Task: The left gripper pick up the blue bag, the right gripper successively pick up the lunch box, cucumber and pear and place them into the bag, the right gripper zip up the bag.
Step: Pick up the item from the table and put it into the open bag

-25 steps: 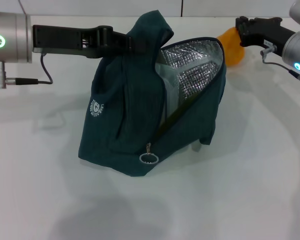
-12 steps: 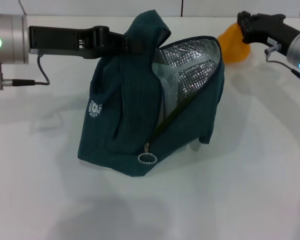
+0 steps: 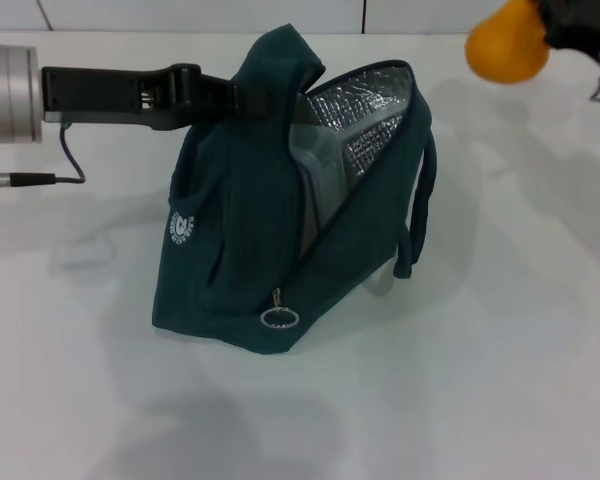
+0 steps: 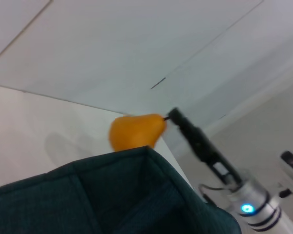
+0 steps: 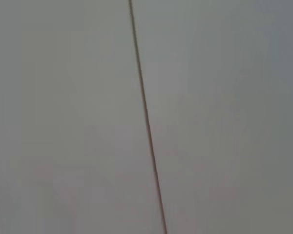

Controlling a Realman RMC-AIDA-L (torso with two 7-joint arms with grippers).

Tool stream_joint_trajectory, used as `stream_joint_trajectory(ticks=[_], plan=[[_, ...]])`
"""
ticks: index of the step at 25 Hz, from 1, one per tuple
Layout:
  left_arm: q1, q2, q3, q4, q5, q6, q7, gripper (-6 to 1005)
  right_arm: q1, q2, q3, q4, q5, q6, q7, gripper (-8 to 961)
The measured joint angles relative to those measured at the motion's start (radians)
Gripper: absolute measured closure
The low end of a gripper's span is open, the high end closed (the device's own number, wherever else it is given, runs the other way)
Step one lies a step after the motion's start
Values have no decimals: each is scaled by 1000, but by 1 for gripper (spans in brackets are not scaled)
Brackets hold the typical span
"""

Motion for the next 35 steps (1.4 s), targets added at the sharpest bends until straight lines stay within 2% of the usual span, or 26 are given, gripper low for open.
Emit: stream_joint_trajectory(ticks=[3,5,10,14,18,21,28,35], plan=[[3,0,0,0,0,0,-1,951,-23,-11,12,-18,-2,-88,63,932],[3,-1,0,0,-1,1,-1,951,-36,-26,14,-36,-3,-169,137,932],[8,-3,0,0,-19,2,0,950,-9,-41,7,-51,-49,-263,263,932],[12,-4,0,0,-26,2,-2,950,27,-28,6,-53,-122,-320,331,933],[14,-6,0,-2,-27,2,-2,950,58,-1,4,-52,-211,-362,397,933],[15,-7,0,-7,-27,1,1,950,70,10,-17,-47,-250,-380,428,933],[10,-6,0,-37,-27,0,5,950,84,16,-129,-54,-252,-404,459,933],[7,-6,0,-37,-28,-1,5,950,94,18,-177,-55,-251,-432,481,933]])
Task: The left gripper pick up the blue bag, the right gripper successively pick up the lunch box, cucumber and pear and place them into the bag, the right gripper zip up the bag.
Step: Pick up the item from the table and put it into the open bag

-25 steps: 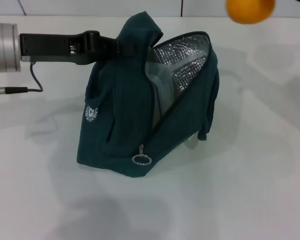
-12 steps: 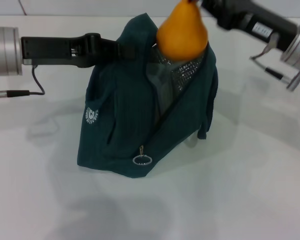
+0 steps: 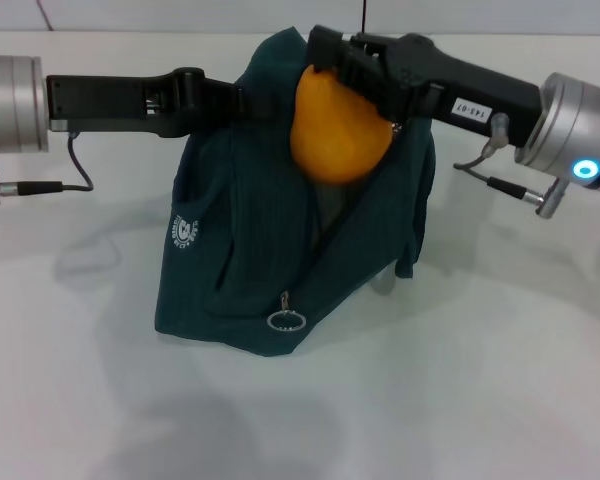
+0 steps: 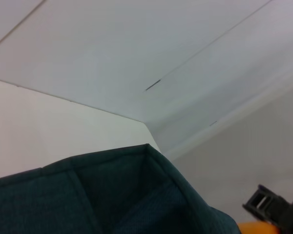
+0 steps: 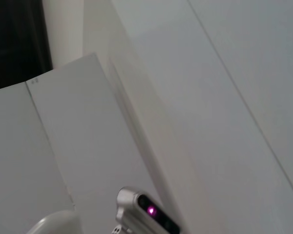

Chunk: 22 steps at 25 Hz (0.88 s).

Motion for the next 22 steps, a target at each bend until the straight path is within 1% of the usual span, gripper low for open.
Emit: stream_joint_trajectory(ticks=[8,11,15,22], plan=[[1,2,-3,0,0,-5,0,950,-8,1,-46,9,1,-8,13,931],[2,3,-19,0,0,-6,0,950,-14,1,-60,10,1,-16,19,930],[3,4,-27,0,0,-5,0,950,-29,1,-62,7,1,-22,20,928],[3,2,-28,0,0,-2,0,950,-34,1,-70,9,1,-23,20,925]])
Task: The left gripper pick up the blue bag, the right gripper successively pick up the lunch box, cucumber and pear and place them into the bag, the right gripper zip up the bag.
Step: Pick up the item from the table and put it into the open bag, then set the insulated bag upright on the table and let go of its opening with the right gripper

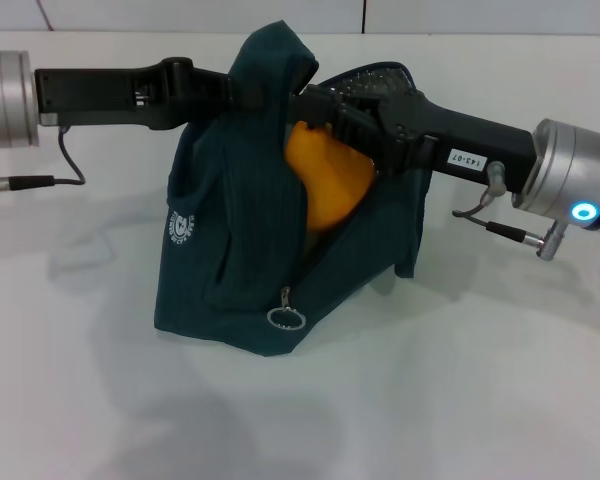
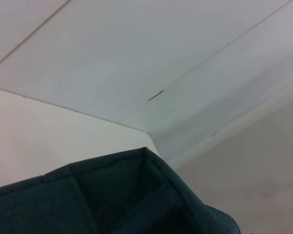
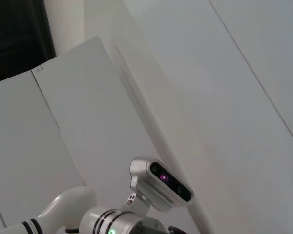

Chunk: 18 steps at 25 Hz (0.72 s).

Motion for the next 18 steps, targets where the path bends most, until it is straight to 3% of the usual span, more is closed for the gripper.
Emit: stream_joint_trajectory(ticks=[6,12,14,18], plan=[[1,0,0,0,0,2,0,950,-25,0,0,-7,19,-31,-4,923],[3,2,0,1,0,2,0,950,-41,-1,8,-9,47,-56,-7,731],[3,2,0,1,0,3,0,950,-58,-5,13,-9,76,-77,-8,527],[5,4,0,2,0,3,0,950,-132,-12,96,1,92,-134,9,370]])
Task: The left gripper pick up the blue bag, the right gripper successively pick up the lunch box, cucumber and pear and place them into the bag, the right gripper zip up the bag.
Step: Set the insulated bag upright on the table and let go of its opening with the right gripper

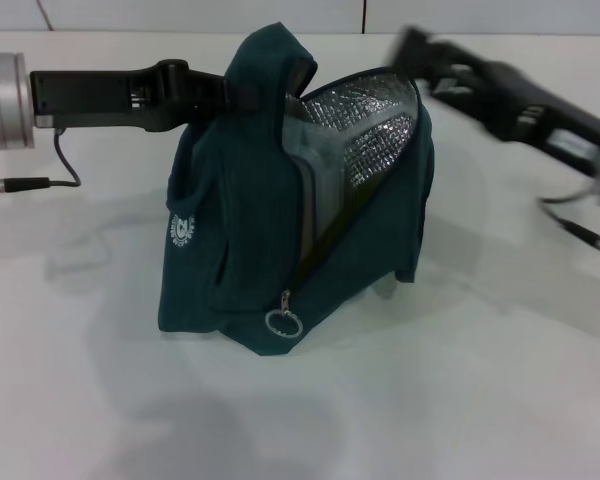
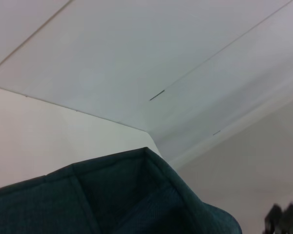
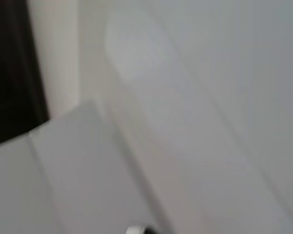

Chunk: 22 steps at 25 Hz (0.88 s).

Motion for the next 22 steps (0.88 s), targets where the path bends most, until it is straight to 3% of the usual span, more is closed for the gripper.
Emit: stream_joint_trajectory(ticks=[5,9,15,22], plan=[[0,2,0,-1,0,3,0,950,-110,-10,119,43,-4,-20,110,303],[0,2,0,0,0,11,0,950,-134,-21,135,141,-7,-21,238,274],[-2,0,2,3,0,12,0,950,-99,-10,114,283,-54,-16,359,231],[-5,-4,6,4,0,12,1,949,-28,7,80,308,-128,1,427,194]])
